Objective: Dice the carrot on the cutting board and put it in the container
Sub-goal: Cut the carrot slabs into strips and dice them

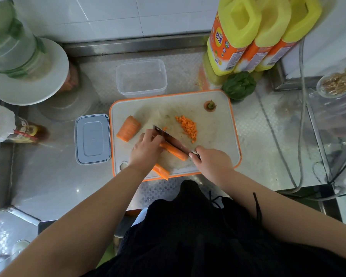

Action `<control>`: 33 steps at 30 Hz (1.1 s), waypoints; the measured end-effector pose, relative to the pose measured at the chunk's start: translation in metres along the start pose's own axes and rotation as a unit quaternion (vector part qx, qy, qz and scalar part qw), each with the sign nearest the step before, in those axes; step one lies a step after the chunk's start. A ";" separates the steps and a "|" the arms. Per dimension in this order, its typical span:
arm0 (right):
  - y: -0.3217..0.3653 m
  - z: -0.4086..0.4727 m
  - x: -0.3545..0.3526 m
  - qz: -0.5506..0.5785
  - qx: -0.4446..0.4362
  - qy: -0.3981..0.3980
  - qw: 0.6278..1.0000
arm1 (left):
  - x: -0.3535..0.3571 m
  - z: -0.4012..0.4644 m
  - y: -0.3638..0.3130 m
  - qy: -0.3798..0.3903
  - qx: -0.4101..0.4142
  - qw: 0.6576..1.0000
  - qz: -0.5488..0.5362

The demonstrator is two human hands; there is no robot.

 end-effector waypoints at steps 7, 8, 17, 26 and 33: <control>-0.006 -0.004 -0.003 0.052 0.043 -0.010 0.998 | 0.000 0.005 -0.003 0.007 0.039 0.998 0.042; -0.007 -0.004 -0.003 0.057 0.045 -0.007 0.997 | 0.000 0.006 -0.005 0.006 0.052 0.997 0.064; -0.011 -0.002 -0.006 0.075 0.077 -0.013 0.994 | 0.001 0.009 -0.031 0.001 0.206 0.972 0.115; -0.011 0.003 -0.008 0.079 0.027 0.002 0.996 | 0.003 0.021 -0.028 0.020 0.210 0.973 0.096; -0.016 0.002 -0.005 0.083 0.018 0.012 0.996 | 0.007 0.015 -0.030 -0.008 0.219 0.971 0.098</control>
Point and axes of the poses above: each hand's wrist, its own z-axis towards the middle knuckle, its own x-axis out of the palm, y = z × x, the point moved 9 cm from there along z, towards the middle knuckle, and after that the axes turned 6 degrees about z, right-handed, at the moved point
